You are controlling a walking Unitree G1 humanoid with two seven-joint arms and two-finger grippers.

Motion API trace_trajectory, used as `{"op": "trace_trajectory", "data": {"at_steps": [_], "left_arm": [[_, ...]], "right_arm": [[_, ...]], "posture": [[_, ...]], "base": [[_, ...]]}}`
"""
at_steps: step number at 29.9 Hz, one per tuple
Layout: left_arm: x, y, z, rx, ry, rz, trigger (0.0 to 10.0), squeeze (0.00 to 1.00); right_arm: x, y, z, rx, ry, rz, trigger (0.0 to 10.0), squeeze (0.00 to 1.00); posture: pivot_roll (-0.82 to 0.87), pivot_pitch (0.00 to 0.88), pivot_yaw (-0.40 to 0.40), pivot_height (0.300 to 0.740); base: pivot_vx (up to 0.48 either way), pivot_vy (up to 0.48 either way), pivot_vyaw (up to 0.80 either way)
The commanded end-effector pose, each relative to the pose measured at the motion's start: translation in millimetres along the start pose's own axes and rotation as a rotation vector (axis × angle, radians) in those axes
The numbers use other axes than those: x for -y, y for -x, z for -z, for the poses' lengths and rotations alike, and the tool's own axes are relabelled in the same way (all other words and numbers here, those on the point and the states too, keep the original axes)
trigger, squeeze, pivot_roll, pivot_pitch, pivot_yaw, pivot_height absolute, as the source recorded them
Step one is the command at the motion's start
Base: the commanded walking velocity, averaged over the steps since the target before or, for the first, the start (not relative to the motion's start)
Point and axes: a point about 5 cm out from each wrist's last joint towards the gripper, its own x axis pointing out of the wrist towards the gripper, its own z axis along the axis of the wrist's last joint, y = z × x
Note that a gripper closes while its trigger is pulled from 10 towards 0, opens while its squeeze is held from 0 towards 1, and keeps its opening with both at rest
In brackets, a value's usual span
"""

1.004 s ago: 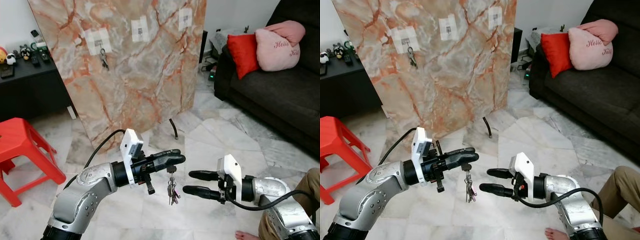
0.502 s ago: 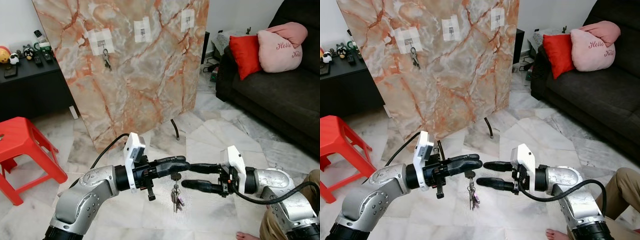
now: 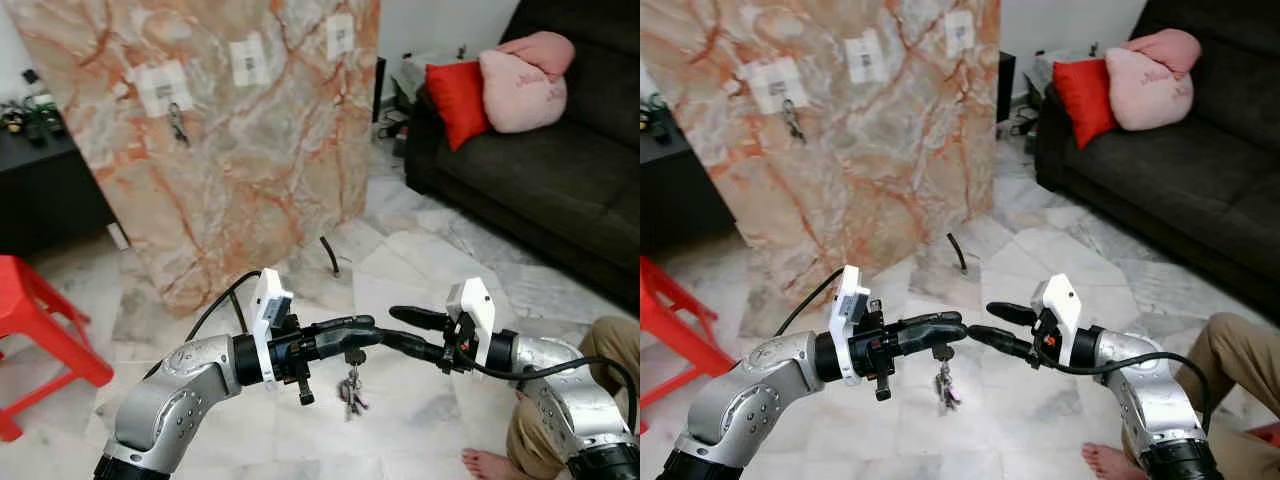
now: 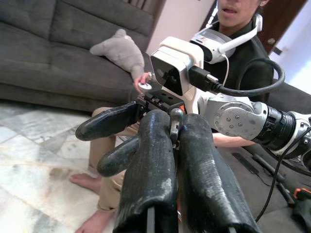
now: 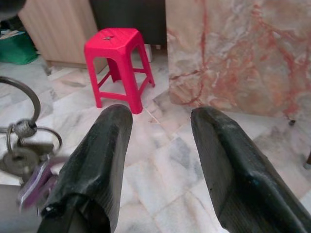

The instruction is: Hang keys on a hook

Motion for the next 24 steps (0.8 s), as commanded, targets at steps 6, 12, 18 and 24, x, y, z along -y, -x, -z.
{"op": "trace_trajectory", "data": {"at_steps": [6, 12, 18, 24], "left_arm": [[-0.5, 0.5, -1.2, -0.004, -0.003, -0.005, 10.0, 0.00], [0.8, 1.1, -1.1, -0.005, -0.003, -0.004, 10.0, 0.00], [-2.4, 2.8, -1.0, -0.008, -0.018, -0.036, 10.0, 0.00], [-4.4, 1.3, -1.9, -0.005, -0.026, -0.049, 10.0, 0.00]], "right_arm": [[6.0, -5.6, -3.8, -0.002, 0.019, 0.044, 10.0, 0.00], [12.2, -8.9, -0.3, 0.004, 0.014, 0.124, 10.0, 0.00], [11.5, -11.8, 0.8, 0.000, 0.015, 0.119, 10.0, 0.00], [11.5, -15.2, 1.0, 0.006, 0.018, 0.123, 10.0, 0.00]], "posture": [[0.01, 0.000, -0.044, 0.740], [0.02, 0.000, -0.043, 0.740], [0.02, 0.000, -0.042, 0.740], [0.02, 0.000, -0.053, 0.740]], "base": [[0.000, 0.000, -0.77], [0.000, 0.000, -0.77], [0.000, 0.000, -0.77], [0.000, 0.000, -0.77]]}}
